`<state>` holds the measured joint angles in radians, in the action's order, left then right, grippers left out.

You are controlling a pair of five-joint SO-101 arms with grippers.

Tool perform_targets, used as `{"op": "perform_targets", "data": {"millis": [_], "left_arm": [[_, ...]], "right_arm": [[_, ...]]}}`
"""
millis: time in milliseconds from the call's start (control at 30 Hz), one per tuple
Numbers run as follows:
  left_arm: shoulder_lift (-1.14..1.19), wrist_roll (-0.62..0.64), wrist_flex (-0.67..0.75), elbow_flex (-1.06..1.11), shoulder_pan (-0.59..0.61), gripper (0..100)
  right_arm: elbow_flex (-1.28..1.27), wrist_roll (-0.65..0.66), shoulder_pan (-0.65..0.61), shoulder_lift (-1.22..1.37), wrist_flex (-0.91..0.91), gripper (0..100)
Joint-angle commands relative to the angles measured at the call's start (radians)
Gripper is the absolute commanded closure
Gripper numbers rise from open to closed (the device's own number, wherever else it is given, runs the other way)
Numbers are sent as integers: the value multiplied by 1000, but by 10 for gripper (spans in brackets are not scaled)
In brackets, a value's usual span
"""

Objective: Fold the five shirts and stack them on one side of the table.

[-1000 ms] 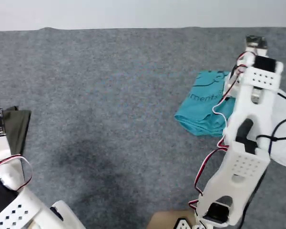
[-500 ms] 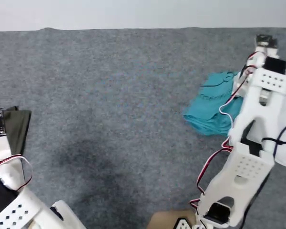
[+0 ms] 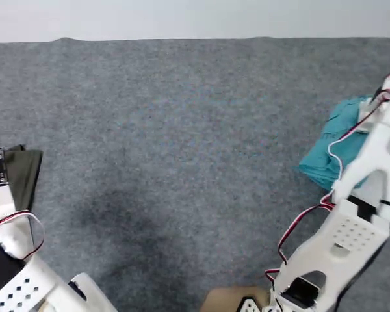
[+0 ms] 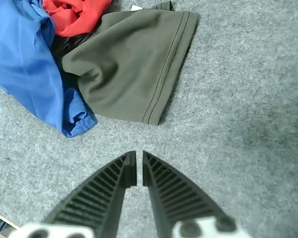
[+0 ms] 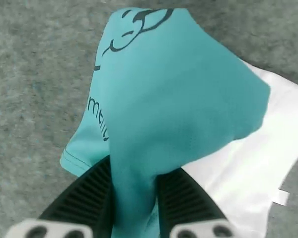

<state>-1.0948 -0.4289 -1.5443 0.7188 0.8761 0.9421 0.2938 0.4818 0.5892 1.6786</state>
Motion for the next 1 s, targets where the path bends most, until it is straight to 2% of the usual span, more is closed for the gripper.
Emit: {"op": "perform_targets", "data": {"millis": [0, 433, 967], "left_arm": [[-8, -9, 5, -8, -8, 964], [-9, -9, 3, -15, -8, 964], [-9, -9, 3, -13, -8, 964]], "right_arm": [[63, 34, 48, -87, 2, 989], [149, 52, 62, -87, 1, 989], [175, -23, -114, -97, 12, 989]]}}
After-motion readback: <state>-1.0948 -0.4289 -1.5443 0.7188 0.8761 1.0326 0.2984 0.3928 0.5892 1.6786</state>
